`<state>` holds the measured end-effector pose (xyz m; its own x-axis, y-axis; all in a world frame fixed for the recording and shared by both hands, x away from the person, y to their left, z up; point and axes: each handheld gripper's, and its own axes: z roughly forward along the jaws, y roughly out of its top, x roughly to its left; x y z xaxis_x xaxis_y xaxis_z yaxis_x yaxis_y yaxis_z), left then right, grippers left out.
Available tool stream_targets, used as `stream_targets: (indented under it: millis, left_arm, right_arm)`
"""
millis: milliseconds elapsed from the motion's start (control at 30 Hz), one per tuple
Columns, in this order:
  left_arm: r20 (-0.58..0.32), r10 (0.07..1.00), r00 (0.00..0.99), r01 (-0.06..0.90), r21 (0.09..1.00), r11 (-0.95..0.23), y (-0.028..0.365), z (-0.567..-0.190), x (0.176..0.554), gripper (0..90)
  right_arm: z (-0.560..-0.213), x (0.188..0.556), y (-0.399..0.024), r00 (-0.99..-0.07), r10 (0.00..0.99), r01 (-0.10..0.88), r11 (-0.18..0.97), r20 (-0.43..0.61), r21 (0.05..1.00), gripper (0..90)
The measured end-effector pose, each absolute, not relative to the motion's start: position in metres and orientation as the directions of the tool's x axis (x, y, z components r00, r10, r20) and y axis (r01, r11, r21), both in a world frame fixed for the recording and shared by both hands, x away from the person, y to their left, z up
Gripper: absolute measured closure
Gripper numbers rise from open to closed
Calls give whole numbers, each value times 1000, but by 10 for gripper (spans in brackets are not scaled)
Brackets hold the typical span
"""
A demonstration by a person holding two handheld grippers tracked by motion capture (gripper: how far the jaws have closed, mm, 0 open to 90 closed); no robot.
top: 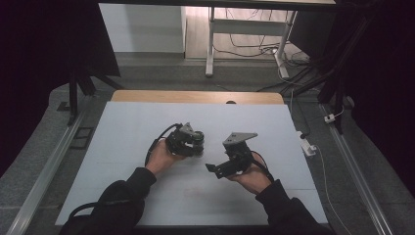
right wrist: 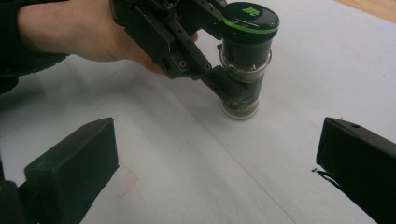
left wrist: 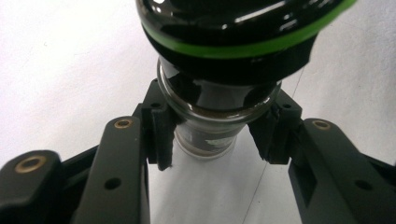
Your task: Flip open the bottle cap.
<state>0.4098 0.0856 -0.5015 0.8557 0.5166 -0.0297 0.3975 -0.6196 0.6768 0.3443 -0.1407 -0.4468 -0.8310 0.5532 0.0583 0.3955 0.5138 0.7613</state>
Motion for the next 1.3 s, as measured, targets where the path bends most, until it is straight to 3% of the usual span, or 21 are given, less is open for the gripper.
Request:
stream_targets:
  millis: [467, 700, 733, 833, 867, 1167, 1300]
  left_arm:
    - [-30, 517, 856, 398, 676, -620, 86, -501, 410, 540]
    - [-31, 517, 856, 399, 676, -620, 86, -501, 410, 540]
    - [-31, 517, 856, 399, 676, -620, 86, -501, 410, 540]
    - [-31, 516, 856, 399, 676, -620, 86, -502, 410, 540]
    - [-32, 517, 855, 399, 676, -619, 86, -502, 410, 540]
    - [-27, 513, 858, 395, 674, -625, 86, -501, 410, 540]
    - [-29, 514, 857, 396, 675, -623, 86, -502, 410, 540]
  right_arm:
    - [-455, 363, -117, -841, 539, 388, 542, 46, 745, 21]
    - [-454, 370, -115, -855, 517, 366, 554, 36, 748, 238]
    - [-453, 372, -115, -860, 509, 364, 557, 39, 747, 331]
    - [-452, 374, -115, -862, 505, 362, 561, 38, 745, 410]
    - [-452, 377, -114, -864, 502, 367, 557, 51, 745, 493]
    - [-449, 383, -112, -877, 475, 357, 559, 64, 749, 872]
    - [-449, 385, -112, -876, 477, 364, 553, 74, 749, 894]
